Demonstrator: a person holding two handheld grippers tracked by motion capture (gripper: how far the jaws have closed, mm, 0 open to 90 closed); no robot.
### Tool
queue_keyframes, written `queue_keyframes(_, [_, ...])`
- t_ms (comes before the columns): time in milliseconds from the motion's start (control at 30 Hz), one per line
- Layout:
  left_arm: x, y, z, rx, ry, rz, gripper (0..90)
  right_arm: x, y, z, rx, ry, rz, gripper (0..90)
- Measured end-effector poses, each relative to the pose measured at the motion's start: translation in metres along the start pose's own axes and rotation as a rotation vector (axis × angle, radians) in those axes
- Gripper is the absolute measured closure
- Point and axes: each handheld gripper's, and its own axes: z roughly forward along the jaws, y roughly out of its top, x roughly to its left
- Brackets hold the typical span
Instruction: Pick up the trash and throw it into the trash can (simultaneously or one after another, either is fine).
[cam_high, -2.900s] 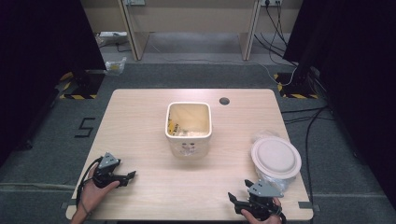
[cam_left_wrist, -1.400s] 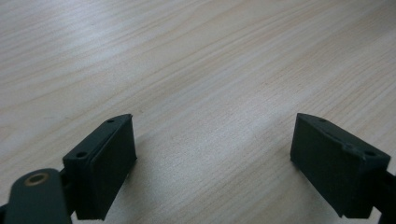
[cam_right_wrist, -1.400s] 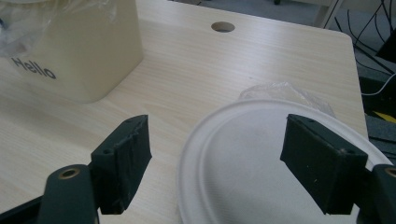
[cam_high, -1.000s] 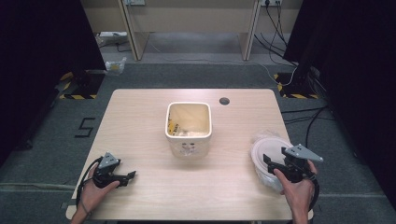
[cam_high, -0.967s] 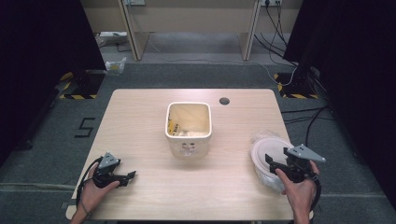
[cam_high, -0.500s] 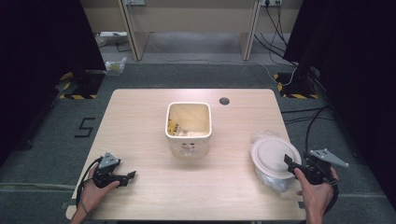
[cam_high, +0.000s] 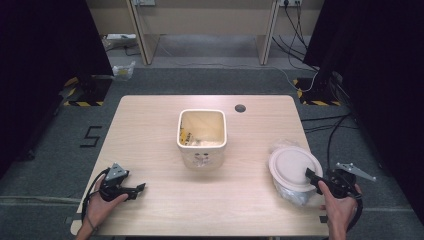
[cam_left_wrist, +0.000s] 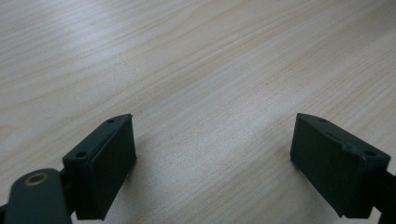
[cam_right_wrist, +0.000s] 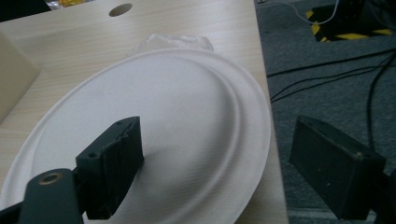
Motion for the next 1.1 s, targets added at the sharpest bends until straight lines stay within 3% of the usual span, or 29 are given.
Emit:
queue_keyframes(200, [0.000, 0.000, 0.000, 0.001, 0.001, 0.002, 13.2, -0.006, -0.005, 0.007, 0.016, 0.050, 0.051, 15.7])
queue_keyframes(300, [0.000, 0.000, 0.000, 0.000, 0.000, 0.001, 13.2, -0.011, -0.009, 0.010, 0.016, 0.099, 0.117, 15.7])
queue_keyframes(467, [0.000, 0.000, 0.000, 0.000, 0.000, 0.001, 13.2, -0.011, -0.010, 0.010, 0.014, 0.118, 0.131, 15.7])
queue_keyframes(667, [0.000, 0.000, 0.000, 0.000, 0.000, 0.001, 13.2, -0.004, -0.008, 0.009, 0.017, 0.122, 0.096, 17.5])
queue_keyframes(700, [0.000, 0.000, 0.000, 0.000, 0.000, 0.000, 13.2, -0.003, -0.007, 0.008, 0.003, 0.134, 0.083, 24.6])
queue_keyframes(800, [0.000, 0.000, 0.000, 0.000, 0.000, 0.002, 13.2, 0.000, -0.007, 0.006, -0.011, 0.144, 0.074, 29.2])
queue_keyframes(833, [0.000, 0.000, 0.000, 0.000, 0.000, 0.001, 13.2, 0.004, -0.004, 0.002, -0.022, 0.126, 0.036, 34.7])
queue_keyframes(900, [0.000, 0.000, 0.000, 0.000, 0.000, 0.000, 13.2, 0.006, -0.002, 0.000, -0.029, 0.118, 0.013, 36.3])
queue_keyframes(967, [0.000, 0.000, 0.000, 0.000, 0.000, 0.002, 13.2, 0.012, 0.001, -0.003, -0.034, 0.139, 0.003, 36.4])
queue_keyframes(1100, [0.000, 0.000, 0.000, -0.001, 0.000, 0.000, 13.2, 0.021, 0.001, 0.001, -0.003, 0.146, -0.014, 33.3])
